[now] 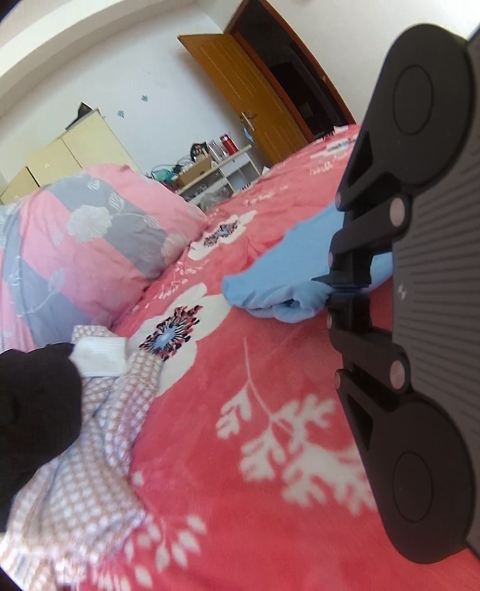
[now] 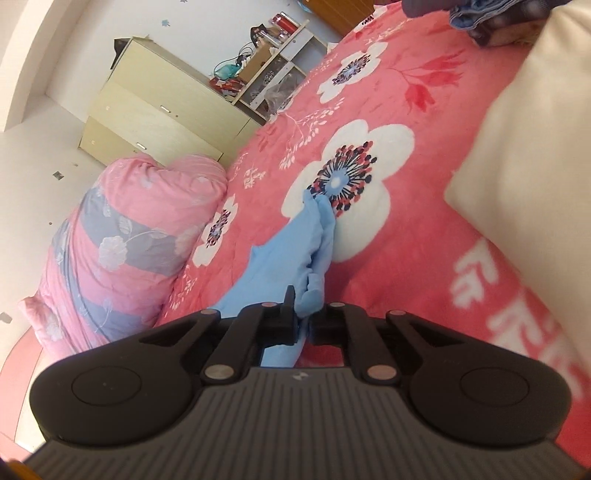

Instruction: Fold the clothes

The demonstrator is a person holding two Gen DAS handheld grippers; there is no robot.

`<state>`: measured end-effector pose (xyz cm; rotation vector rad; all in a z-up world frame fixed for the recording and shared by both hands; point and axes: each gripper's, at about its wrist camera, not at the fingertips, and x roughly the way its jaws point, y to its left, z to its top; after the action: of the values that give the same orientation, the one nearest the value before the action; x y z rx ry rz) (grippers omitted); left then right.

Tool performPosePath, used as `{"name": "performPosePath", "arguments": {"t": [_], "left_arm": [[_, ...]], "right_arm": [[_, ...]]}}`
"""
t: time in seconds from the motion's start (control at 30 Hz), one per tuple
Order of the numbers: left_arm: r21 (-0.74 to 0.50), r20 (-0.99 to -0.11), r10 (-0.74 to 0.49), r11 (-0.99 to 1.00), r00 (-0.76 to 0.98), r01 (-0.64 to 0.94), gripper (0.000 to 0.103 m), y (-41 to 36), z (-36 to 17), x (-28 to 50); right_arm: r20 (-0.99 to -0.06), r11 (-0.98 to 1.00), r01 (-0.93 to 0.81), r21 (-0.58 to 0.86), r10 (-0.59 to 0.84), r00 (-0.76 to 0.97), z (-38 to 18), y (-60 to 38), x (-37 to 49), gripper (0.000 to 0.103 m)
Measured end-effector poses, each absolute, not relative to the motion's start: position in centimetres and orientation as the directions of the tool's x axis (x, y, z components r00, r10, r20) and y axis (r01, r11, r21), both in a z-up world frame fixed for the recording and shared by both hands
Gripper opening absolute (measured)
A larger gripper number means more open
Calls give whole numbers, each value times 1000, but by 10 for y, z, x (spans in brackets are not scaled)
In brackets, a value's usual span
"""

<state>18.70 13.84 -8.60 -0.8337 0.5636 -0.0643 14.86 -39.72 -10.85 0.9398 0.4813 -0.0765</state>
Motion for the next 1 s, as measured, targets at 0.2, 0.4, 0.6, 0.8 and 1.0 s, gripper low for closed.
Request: {"name": "performPosePath", "arguments": {"t": [0.2, 0.4, 0.6, 0.8, 1.0], "left_arm": [[-703, -464, -254, 688, 848, -179, 3, 145, -84, 107], [-694, -491, -235, 688, 839, -213, 3, 153, -91, 24], [-686, -517, -235, 688, 823, -235, 3, 157, -110, -28], [-673, -526, -251, 707, 813, -216, 22, 148, -119, -27], [-686, -514, -245, 693, 822, -222, 21, 147, -129, -29]], "right_arm": [[-424, 594, 248, 765, 176, 888, -103, -380, 82, 3], [-428, 583, 234, 778, 219, 877, -110, -363, 6, 3], [-496, 596, 268, 757, 257, 829, -140, -360, -21, 7], [-480, 712, 238, 661, 157, 863, -102, -360, -39, 26], [-437, 871, 60, 487, 184, 880, -39, -304, -14, 34]]}}
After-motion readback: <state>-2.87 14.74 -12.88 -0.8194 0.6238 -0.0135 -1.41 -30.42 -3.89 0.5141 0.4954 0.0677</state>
